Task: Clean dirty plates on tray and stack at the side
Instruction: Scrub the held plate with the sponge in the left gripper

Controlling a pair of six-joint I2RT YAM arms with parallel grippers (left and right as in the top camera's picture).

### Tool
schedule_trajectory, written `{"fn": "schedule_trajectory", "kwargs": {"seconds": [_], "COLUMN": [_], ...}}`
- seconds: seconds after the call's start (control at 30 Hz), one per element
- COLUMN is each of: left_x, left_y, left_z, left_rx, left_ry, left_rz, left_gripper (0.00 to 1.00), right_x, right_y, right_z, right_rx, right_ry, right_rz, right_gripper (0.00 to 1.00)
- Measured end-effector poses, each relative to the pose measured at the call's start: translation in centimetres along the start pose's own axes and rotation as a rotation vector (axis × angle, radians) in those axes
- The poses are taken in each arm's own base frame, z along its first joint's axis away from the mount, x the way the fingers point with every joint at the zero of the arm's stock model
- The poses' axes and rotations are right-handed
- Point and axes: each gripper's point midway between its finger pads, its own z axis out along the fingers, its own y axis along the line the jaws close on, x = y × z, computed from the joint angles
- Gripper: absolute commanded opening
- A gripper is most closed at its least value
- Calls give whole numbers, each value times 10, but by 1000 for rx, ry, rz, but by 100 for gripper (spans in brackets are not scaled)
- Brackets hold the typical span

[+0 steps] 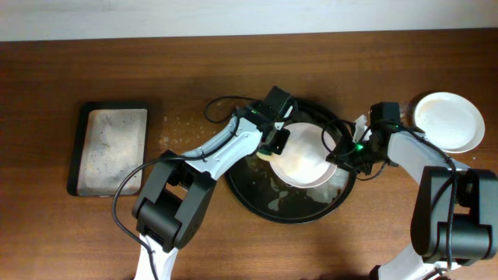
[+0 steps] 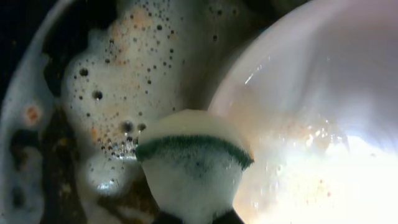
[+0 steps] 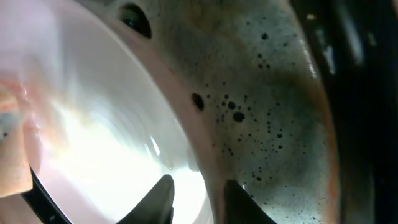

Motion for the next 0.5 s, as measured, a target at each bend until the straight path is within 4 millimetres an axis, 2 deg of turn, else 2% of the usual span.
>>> {"fn": "schedule_trajectory", "kwargs": {"seconds": [0.07,0.33,0.4,0.5], "left_x": [0,-4,-4,-13], "left_y": [-1,-3,-9,-18], "left_z": [1,2,-1,-13], "left_rx": [7,24,56,103], "left_ry": [-11,-29,-18,-41], "left_rz": [0,-1,0,2], "left_gripper": [0,1,3,3], "right_x": [0,4,2,-17], "right_y": [0,-12,-15,-11], "right_z": [0,-5,-21,-57], "right_rx": [2,95,172,262], "right_ry": [0,7,-18,-122], "right_rz": [2,7,-2,-39], "right_gripper": [4,4,4,4]}}
